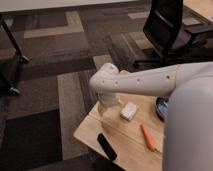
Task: Push the eraser across the table
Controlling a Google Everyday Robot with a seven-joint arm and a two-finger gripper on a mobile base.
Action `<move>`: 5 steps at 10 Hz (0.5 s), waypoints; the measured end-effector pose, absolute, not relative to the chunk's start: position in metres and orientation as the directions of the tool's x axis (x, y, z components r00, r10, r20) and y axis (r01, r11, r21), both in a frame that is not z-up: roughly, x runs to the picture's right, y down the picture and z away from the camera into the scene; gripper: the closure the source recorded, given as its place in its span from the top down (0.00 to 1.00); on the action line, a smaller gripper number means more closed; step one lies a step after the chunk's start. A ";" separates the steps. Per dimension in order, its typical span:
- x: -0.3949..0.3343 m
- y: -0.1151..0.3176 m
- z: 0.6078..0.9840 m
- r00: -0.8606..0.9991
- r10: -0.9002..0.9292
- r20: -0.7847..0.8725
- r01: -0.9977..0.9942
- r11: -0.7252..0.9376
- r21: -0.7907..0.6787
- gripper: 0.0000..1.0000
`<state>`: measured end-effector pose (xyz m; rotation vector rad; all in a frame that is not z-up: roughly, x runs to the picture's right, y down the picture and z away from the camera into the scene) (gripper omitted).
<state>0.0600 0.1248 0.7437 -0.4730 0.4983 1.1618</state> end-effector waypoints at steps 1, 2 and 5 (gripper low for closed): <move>0.072 0.133 0.733 0.293 0.734 -0.613 -0.946 0.317 -0.071 0.65; 0.074 0.136 0.729 0.288 0.729 -0.621 -0.946 0.319 -0.064 0.65; 0.074 0.137 0.729 0.290 0.729 -0.621 -0.945 0.321 -0.065 0.65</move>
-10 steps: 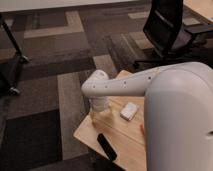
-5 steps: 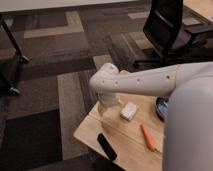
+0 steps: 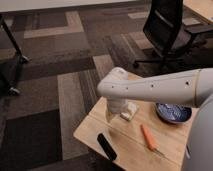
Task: Push the eraser across the table
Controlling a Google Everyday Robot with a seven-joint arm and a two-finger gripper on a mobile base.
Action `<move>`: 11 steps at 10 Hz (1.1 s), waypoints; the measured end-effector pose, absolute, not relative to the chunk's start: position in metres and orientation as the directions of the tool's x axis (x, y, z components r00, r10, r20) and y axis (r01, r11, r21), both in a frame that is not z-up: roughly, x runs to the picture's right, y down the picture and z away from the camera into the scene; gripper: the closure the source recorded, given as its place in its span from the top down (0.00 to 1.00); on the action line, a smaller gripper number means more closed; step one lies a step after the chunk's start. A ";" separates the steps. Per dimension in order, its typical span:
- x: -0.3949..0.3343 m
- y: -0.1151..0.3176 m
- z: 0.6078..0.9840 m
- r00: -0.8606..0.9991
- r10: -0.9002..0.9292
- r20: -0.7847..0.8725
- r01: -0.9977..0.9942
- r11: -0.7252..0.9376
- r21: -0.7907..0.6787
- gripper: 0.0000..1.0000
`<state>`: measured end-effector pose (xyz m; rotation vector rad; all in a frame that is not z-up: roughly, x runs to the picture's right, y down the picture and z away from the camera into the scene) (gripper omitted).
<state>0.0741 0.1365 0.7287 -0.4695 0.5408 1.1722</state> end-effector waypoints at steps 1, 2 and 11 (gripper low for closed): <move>0.073 0.137 0.729 0.292 0.728 -0.621 -0.945 0.321 -0.067 0.65; 0.071 0.149 0.725 0.288 0.717 -0.635 -0.949 0.301 -0.091 0.65; 0.069 0.208 0.683 0.551 0.620 -0.559 -0.834 0.384 -0.396 0.65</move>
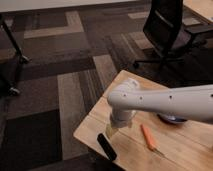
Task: Push the eraser across the table
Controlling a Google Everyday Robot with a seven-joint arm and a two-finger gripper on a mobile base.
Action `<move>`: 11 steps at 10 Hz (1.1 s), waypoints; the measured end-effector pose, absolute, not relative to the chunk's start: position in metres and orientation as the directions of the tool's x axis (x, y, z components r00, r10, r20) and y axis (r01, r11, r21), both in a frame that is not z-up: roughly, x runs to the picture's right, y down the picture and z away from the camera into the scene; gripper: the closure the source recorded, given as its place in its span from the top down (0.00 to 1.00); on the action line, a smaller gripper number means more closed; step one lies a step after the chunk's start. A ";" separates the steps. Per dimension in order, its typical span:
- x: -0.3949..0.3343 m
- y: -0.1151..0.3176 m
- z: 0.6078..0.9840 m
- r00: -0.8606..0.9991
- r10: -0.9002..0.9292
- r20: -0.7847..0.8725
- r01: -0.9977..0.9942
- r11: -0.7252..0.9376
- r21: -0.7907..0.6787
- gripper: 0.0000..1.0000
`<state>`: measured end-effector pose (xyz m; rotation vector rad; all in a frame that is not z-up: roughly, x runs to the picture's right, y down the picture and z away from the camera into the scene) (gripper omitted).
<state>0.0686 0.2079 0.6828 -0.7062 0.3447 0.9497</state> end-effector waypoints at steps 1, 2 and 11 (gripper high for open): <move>0.074 0.216 0.681 0.580 0.610 -0.540 -0.814 0.407 -0.414 0.65; 0.078 0.221 0.681 0.590 0.605 -0.535 -0.807 0.417 -0.418 0.65; 0.074 0.254 0.706 0.626 0.600 -0.498 -0.778 0.430 -0.458 0.65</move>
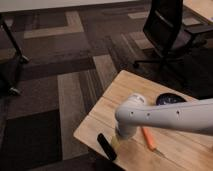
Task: Push the eraser across the table
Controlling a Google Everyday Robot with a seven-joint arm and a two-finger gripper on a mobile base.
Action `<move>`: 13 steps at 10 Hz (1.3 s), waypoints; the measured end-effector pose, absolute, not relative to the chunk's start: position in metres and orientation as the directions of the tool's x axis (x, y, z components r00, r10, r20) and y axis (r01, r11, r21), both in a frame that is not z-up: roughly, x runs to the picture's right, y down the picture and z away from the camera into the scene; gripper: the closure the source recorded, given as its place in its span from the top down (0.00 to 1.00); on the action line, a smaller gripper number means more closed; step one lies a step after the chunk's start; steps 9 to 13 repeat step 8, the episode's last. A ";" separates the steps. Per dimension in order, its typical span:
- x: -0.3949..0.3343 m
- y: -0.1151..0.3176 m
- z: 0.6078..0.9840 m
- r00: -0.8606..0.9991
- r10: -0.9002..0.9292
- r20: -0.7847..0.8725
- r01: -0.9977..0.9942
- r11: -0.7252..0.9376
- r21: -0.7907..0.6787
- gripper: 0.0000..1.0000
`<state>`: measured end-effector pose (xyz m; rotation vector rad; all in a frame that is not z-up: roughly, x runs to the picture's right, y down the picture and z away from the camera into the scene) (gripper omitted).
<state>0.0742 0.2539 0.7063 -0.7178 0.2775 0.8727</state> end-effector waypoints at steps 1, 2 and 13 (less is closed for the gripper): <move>0.058 0.254 0.707 0.654 0.591 -0.473 -0.752 0.438 -0.492 0.65; 0.037 0.251 0.706 0.687 0.583 -0.434 -0.718 0.453 -0.529 0.65; -0.044 0.209 0.700 0.776 0.584 -0.237 -0.579 0.512 -0.635 0.65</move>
